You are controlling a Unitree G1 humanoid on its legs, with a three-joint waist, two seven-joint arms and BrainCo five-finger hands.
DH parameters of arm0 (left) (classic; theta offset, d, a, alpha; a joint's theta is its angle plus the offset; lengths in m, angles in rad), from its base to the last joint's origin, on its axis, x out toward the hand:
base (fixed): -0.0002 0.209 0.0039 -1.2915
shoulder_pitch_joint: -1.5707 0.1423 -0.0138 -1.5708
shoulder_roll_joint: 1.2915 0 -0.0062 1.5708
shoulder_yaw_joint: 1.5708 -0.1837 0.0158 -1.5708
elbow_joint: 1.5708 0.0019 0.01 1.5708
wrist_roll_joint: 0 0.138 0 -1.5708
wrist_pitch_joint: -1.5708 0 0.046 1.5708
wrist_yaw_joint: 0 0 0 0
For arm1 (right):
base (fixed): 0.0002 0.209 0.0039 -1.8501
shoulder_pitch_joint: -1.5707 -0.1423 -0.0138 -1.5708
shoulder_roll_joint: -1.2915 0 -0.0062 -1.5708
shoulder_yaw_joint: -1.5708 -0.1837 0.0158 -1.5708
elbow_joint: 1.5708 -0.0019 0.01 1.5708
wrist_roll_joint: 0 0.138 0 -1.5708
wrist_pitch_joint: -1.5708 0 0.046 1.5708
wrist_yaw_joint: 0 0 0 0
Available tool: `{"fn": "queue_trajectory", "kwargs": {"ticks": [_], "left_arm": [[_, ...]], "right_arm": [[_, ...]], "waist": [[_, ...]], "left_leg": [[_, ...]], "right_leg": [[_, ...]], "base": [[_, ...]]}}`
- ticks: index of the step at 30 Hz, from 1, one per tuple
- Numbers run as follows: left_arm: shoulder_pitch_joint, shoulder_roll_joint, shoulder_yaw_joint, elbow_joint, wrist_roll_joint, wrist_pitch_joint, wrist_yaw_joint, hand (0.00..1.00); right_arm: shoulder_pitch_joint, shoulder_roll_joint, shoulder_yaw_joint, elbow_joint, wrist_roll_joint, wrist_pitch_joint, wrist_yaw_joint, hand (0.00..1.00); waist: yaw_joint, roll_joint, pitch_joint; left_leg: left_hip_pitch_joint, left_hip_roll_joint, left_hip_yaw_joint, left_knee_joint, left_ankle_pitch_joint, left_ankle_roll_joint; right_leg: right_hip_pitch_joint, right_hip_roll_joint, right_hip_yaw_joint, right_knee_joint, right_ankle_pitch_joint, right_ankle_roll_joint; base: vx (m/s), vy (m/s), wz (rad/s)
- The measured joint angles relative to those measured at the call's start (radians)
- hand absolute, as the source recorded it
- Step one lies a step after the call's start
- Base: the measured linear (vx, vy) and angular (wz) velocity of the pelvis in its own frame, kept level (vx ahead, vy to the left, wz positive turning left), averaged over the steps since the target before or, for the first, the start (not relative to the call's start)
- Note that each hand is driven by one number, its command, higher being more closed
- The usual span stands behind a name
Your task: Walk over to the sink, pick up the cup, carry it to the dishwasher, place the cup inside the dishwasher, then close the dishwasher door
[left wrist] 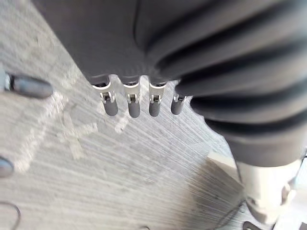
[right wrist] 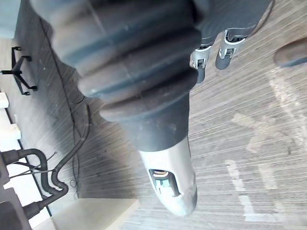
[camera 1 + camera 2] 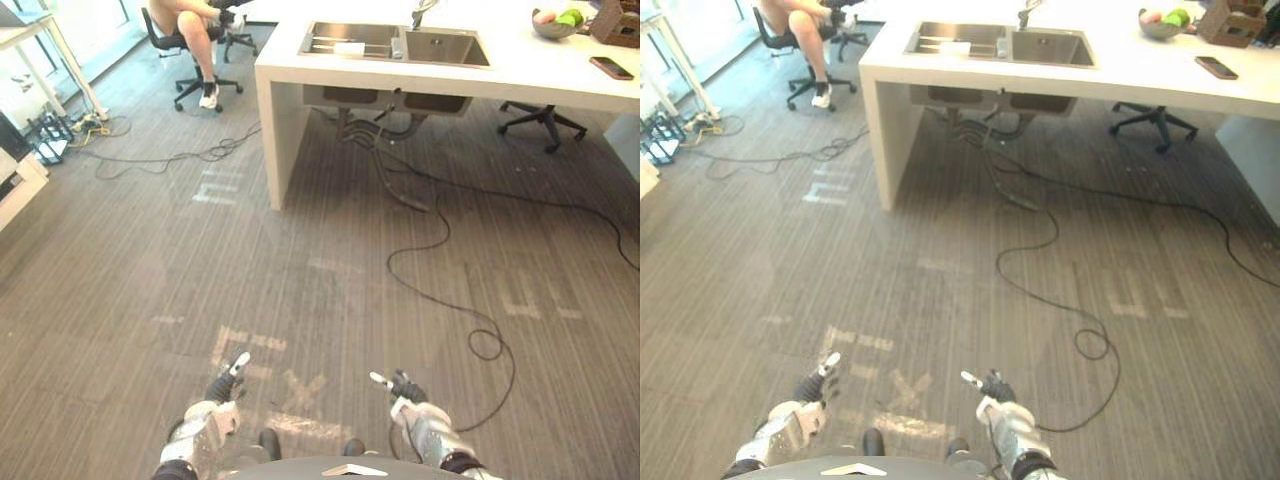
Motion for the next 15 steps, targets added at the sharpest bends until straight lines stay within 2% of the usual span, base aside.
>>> {"fn": "queue_trajectory", "kwargs": {"ticks": [6,10,13,15], "left_arm": [[0.005,-0.001,0.0,-0.006,0.014,0.0,0.04,0.0],[0.019,0.003,0.043,-0.067,0.108,-0.006,0.068,0.0],[0.051,0.007,0.067,-0.082,0.169,-0.033,0.081,0.0],[0.054,0.009,0.072,-0.082,0.172,-0.041,0.081,0.0]], "right_arm": [[0.014,0.0,0.0,-0.004,0.003,-0.005,0.003,0.0],[0.017,-0.001,0.001,-0.031,-0.002,-0.005,0.035,0.0],[0.018,-0.004,0.016,-0.07,-0.079,-0.007,0.074,0.0],[0.018,-0.003,0.023,-0.079,-0.088,-0.006,0.086,0.0]], "waist": [[-0.001,-0.003,0.0],[0.001,-0.005,-0.002],[0.0,-0.008,-0.008],[0.001,-0.012,-0.011]], "left_leg": [[0.001,-0.002,0.014,-0.006,0.003,0.004],[0.009,-0.002,0.033,-0.006,-0.003,0.01],[0.016,-0.001,0.061,-0.006,-0.016,0.009],[0.014,-0.001,0.07,0.0,-0.015,0.015]], "right_leg": [[-0.006,0.0,0.025,-0.006,0.006,-0.007],[-0.008,0.003,0.056,-0.007,0.007,-0.007],[-0.013,0.008,0.086,-0.01,0.016,-0.001],[-0.021,0.011,0.1,-0.01,0.021,-0.005]], "base": [[-0.05,0.027,-0.09],[0.02,0.022,-0.15],[0.06,0.006,-0.3],[0.1,0.001,-0.2]]}}
